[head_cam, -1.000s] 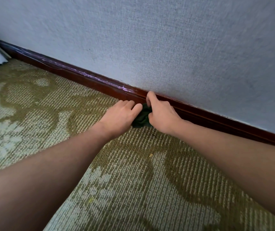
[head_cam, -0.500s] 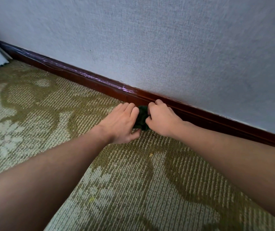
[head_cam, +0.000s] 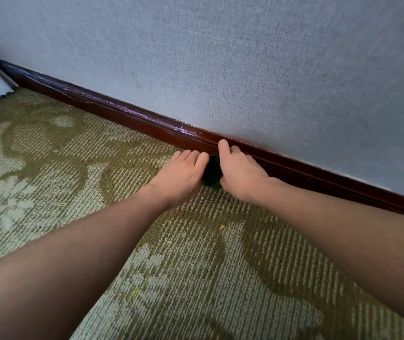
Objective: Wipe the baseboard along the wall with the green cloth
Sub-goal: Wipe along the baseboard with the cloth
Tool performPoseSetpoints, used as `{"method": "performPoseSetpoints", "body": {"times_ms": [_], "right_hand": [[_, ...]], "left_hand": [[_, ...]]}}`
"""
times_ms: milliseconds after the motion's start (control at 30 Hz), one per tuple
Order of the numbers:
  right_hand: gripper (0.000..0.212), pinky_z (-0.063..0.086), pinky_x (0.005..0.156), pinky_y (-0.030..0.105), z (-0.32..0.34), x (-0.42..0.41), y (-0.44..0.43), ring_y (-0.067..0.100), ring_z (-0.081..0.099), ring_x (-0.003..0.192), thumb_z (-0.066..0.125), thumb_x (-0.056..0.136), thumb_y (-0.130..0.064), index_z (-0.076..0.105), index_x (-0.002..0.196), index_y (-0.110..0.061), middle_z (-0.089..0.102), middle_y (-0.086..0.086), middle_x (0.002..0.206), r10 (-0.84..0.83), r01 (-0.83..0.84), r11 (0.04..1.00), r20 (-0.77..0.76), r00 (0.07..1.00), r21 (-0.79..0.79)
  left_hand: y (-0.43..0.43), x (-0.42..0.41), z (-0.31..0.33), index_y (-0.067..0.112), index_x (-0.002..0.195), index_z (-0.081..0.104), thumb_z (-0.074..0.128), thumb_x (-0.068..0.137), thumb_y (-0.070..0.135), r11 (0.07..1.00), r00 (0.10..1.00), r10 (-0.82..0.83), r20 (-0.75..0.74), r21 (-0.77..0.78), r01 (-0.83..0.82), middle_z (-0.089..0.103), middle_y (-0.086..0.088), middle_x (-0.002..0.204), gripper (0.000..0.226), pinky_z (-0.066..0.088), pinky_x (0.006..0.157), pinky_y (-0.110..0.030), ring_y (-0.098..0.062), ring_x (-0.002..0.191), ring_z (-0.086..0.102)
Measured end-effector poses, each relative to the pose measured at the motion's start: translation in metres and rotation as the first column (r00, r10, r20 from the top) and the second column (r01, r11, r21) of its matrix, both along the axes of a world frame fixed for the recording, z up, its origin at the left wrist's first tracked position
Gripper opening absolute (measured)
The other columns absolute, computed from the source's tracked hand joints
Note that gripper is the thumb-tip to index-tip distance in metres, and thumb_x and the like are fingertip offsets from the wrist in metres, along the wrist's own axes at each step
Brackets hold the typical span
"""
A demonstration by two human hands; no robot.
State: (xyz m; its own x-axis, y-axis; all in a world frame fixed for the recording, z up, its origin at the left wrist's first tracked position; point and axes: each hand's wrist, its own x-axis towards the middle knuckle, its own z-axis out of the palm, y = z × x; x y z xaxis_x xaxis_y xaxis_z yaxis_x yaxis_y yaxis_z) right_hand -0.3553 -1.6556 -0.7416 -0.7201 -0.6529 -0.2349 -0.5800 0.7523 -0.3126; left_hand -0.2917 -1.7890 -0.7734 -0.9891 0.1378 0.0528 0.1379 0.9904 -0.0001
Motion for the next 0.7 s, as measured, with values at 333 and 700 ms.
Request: {"method": "performPoseSetpoints", "body": {"times_ms": [333,700], "right_hand": [[0.053,0.036,0.061,0.031,-0.011,-0.007,-0.011,0.023,0.042,0.083,0.055,0.083,0.002,0.029,0.121,-0.024,0.037,0.013,0.116,0.023,-0.041,0.991,-0.133,0.991,-0.129],[0.029,0.033,0.089,0.033,-0.028,-0.038,-0.025,0.027,0.037,0.112,0.049,0.086,-0.002,0.051,0.115,-0.006,0.042,0.010,0.122,0.245,-0.252,0.967,-0.394,0.886,0.034]], "left_hand": [[-0.006,-0.016,0.005,0.001,0.108,0.056,0.058,0.075,-0.006,0.973,0.968,0.205,-0.141,0.137,-0.186,0.055,-0.019,0.105,0.034,0.041,0.073,-0.039,-0.033,0.094,0.048],[-0.028,-0.055,-0.015,-0.003,0.063,0.064,0.065,0.057,-0.017,0.993,0.947,0.075,-0.312,0.115,-0.041,0.064,-0.017,0.074,0.015,0.052,0.062,-0.031,-0.032,0.071,0.059]]}}
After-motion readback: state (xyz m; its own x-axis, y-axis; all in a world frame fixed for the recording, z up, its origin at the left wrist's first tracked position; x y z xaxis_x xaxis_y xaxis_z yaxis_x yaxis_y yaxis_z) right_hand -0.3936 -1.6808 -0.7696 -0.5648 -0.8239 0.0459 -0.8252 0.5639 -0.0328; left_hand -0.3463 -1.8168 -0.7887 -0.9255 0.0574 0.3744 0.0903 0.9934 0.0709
